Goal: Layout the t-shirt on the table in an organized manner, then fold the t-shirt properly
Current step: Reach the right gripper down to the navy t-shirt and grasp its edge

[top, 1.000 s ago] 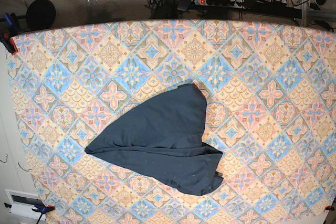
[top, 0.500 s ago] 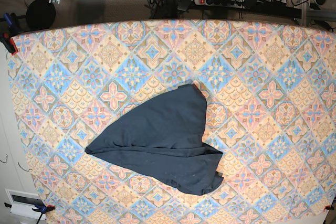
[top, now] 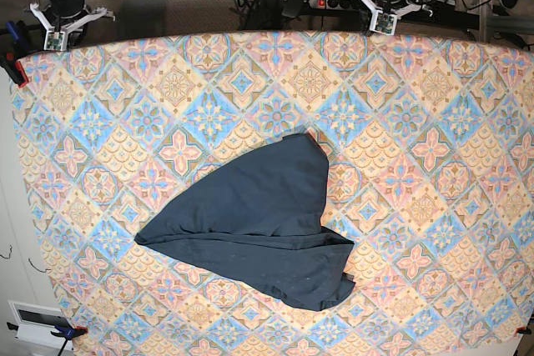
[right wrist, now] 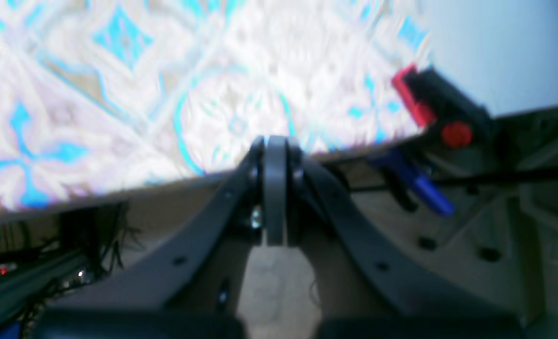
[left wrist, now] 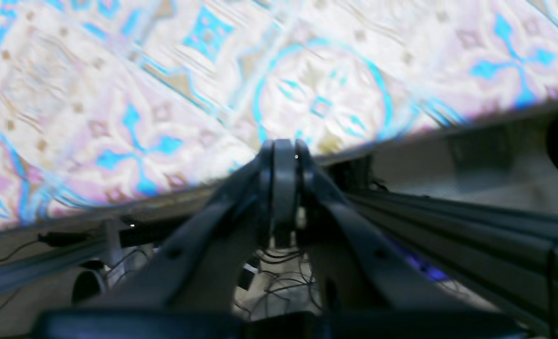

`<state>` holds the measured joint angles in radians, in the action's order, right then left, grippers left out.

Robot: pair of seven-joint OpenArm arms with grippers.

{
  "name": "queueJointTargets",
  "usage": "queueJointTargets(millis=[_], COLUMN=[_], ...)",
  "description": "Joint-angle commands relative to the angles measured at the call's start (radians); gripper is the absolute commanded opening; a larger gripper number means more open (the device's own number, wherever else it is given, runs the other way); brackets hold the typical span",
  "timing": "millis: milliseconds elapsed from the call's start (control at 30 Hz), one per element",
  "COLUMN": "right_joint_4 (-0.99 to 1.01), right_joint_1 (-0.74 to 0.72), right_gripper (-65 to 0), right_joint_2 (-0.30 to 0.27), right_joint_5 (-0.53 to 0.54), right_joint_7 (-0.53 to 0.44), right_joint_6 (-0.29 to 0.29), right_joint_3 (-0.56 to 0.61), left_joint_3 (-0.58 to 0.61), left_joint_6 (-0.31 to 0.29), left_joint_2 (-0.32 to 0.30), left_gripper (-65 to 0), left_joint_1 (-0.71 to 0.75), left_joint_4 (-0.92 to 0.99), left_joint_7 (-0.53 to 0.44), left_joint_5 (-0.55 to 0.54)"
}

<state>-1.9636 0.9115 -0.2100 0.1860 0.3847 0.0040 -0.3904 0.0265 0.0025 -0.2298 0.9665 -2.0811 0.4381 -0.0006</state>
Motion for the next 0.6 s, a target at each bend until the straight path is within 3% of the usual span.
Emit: queueJointTargets(millis=[0, 133, 233, 500, 567], right_joint_4=[-0.013, -0.013, -0.015, -0.016, -0.016], right_joint_1=[0.004, -0.067, -0.151, -0.384, -0.460], right_gripper=[-65.0, -65.0, -65.0, -64.9, -64.8], right_joint_2=[-0.035, -0.124, -0.161, -0.171, -0.171], right_joint_5=[-0.003, -0.003, -0.003, -0.004, -0.004], right_joint_7=[-0.016, -0.013, -0.013, -0.005, 0.052], right_joint_6=[-0.006, -0.006, -0.006, -0.006, -0.006], right_joint_3=[0.000, 0.081, 0.173, 0.373, 0.431], left_joint_3=[-0.001, 0.003, 0.003, -0.003, -0.004], left_joint_6=[0.001, 0.001, 0.001, 0.001, 0.001], left_joint_2=[-0.001, -0.001, 0.004, 0.000, 0.000], left_gripper=[-65.0, -65.0, -65.0, -65.0, -65.0], left_joint_1=[0.001, -0.076, -0.140, -0.284, -0.314], left_joint_4=[-0.017, -0.014, -0.016, -0.017, -0.017], left_joint_7=[-0.017, -0.012, -0.012, -0.009, 0.006], left_joint_5=[-0.002, -0.002, -0.003, -0.149, -0.187])
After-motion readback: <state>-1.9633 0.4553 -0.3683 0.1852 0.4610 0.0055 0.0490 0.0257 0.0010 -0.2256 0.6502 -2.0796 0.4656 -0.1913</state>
